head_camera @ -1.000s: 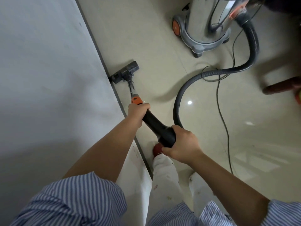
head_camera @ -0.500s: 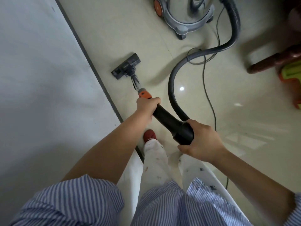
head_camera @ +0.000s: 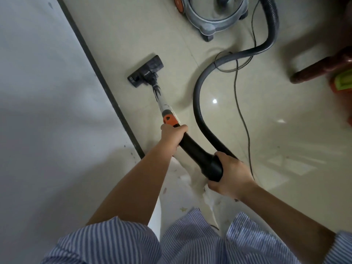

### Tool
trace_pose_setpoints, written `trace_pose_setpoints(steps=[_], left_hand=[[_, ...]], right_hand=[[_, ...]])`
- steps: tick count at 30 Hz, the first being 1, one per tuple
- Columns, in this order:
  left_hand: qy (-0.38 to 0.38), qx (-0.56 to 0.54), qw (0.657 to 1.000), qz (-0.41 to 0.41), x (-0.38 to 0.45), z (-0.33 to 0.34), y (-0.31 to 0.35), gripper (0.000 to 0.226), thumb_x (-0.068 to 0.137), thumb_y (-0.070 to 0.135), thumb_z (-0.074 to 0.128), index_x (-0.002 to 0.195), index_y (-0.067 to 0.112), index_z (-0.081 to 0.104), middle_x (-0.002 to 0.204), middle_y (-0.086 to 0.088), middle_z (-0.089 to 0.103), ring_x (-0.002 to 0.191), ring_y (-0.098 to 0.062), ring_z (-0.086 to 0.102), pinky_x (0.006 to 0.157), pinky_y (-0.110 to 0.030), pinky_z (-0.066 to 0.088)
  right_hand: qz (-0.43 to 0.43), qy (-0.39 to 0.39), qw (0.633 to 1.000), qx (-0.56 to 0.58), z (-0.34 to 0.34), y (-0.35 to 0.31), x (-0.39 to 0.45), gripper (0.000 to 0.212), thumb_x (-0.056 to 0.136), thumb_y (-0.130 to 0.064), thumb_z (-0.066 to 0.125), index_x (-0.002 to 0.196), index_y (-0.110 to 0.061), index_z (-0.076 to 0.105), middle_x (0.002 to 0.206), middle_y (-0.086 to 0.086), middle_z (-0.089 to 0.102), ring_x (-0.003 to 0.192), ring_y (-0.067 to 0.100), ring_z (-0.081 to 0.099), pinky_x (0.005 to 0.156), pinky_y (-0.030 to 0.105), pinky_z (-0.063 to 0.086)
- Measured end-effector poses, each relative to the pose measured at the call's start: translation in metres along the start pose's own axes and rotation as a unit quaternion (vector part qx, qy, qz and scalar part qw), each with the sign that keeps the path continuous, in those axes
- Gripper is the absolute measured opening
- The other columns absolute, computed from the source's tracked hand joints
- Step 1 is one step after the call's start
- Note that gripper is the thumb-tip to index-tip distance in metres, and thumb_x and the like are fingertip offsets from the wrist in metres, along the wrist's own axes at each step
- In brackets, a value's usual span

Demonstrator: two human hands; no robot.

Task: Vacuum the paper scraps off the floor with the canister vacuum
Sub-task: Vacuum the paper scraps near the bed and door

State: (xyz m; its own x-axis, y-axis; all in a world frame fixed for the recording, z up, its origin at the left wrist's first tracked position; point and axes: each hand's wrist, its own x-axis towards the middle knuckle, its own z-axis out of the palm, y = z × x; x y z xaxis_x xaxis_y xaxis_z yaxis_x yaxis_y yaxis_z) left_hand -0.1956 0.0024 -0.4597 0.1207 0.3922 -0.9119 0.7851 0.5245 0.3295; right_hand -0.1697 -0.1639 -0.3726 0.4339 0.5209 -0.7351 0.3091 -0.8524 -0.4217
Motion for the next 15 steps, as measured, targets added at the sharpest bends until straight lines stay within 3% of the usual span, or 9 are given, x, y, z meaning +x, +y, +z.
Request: trace_pose_setpoints(steps=[4, 8, 11, 15], left_hand=[[0.017, 0.016, 1.0, 0.012, 0.031, -0.027, 0.038, 0.057, 0.075, 0.015, 0.063, 0.126, 0.003, 0.042, 0.111, -0.017, 0.062, 0.1, -0.028, 0.063, 0.076, -0.034, 0.055], [0.016, 0.029, 0.999, 0.018, 0.063, -0.071, 0.101, 0.041, 0.079, 0.012, 0.062, 0.115, 0.001, 0.046, 0.088, -0.009, 0.055, 0.07, -0.017, 0.055, 0.051, -0.025, 0.043], [0.005, 0.037, 0.999, 0.019, 0.086, -0.115, 0.159, 0.05, 0.077, 0.011, 0.064, 0.122, -0.002, 0.047, 0.086, -0.009, 0.054, 0.07, -0.017, 0.055, 0.052, -0.025, 0.045], [-0.014, 0.016, 1.0, 0.016, 0.112, -0.178, 0.235, 0.03, 0.084, 0.005, 0.059, 0.112, -0.001, 0.048, 0.085, -0.009, 0.055, 0.069, -0.014, 0.055, 0.055, -0.022, 0.047]], right_hand=[[-0.02, 0.001, 1.0, -0.009, -0.008, -0.029, 0.042, 0.047, 0.073, -0.038, 0.069, 0.109, -0.021, 0.045, 0.1, -0.005, 0.057, 0.088, 0.016, 0.058, 0.076, 0.026, 0.048], [-0.031, 0.015, 0.999, -0.007, -0.025, -0.086, 0.094, 0.05, 0.074, -0.039, 0.067, 0.114, -0.018, 0.045, 0.106, -0.003, 0.059, 0.092, 0.018, 0.059, 0.076, 0.025, 0.046], [-0.026, 0.023, 0.999, 0.004, -0.044, -0.144, 0.137, 0.05, 0.075, -0.04, 0.066, 0.114, -0.018, 0.044, 0.106, -0.002, 0.059, 0.091, 0.019, 0.059, 0.075, 0.025, 0.046], [-0.026, 0.025, 0.999, 0.012, -0.068, -0.224, 0.192, 0.05, 0.075, -0.04, 0.065, 0.114, -0.017, 0.043, 0.105, -0.001, 0.059, 0.089, 0.022, 0.059, 0.075, 0.028, 0.048]])
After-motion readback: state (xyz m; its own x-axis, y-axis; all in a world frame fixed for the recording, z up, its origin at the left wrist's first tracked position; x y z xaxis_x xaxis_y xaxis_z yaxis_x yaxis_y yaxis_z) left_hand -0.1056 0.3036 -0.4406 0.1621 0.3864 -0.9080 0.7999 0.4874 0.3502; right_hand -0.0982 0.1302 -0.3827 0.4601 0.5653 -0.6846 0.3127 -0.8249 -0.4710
